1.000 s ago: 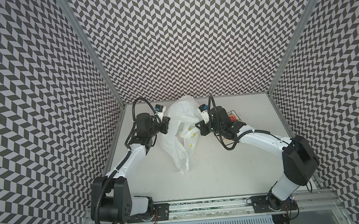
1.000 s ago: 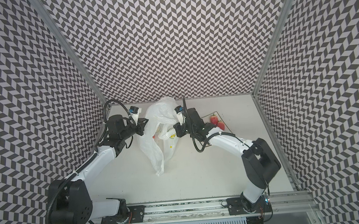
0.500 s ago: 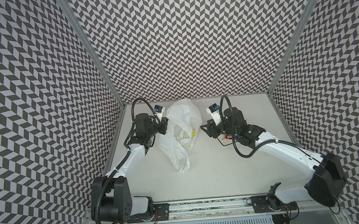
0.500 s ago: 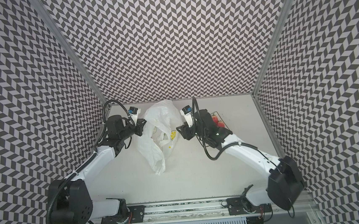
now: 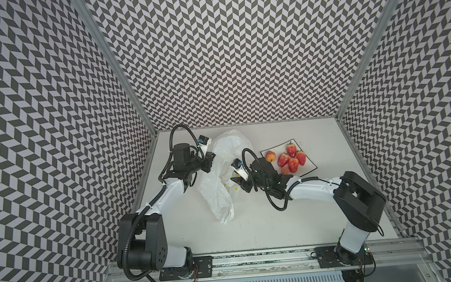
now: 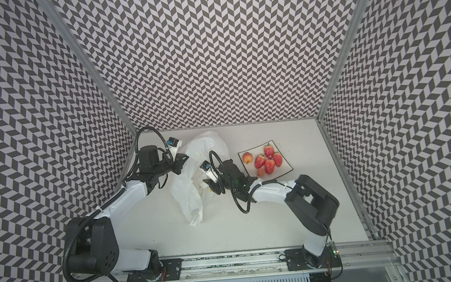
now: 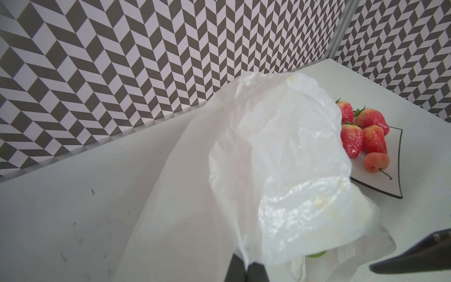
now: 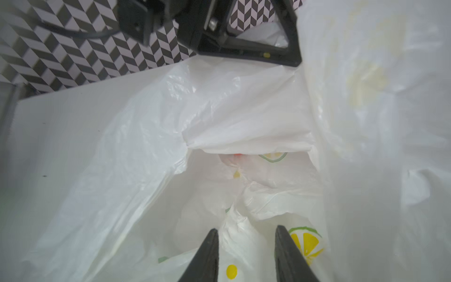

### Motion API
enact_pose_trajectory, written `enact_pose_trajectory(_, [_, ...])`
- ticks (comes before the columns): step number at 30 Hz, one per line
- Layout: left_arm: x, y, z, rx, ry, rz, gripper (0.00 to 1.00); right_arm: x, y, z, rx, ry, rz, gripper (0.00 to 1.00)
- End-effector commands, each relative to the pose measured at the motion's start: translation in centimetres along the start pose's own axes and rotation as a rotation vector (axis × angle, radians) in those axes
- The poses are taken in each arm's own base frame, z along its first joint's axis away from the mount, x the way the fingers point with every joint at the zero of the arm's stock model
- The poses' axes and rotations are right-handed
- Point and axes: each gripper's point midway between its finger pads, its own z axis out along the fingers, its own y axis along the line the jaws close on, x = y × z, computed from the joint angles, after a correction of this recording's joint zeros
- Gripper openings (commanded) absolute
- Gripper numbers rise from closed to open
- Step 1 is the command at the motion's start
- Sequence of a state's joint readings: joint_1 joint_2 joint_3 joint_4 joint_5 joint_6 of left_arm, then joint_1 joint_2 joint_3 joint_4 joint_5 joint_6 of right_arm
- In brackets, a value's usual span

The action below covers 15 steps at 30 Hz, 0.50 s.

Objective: Take the fake fruits out of the plastic bag
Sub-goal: 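Reach the right gripper deep into the bag toward the small pear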

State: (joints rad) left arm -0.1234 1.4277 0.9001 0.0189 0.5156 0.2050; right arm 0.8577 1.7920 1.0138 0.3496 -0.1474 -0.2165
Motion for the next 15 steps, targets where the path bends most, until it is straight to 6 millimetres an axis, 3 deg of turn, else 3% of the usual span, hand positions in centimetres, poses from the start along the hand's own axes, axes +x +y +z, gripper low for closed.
enact_pose_trajectory(1, [-0.9,-0.3,0.0,0.040,-0.005,0.020,0.00,-4.3,-0.3,1.9,0.017,-0.164,-0.075,0.45])
enact_pose_trajectory(15, [-1.4,-1.7,0.8,0.140,-0.028,-0.065,0.00,-2.3,-0.2,9.6,0.025,-0.215,0.041,0.66])
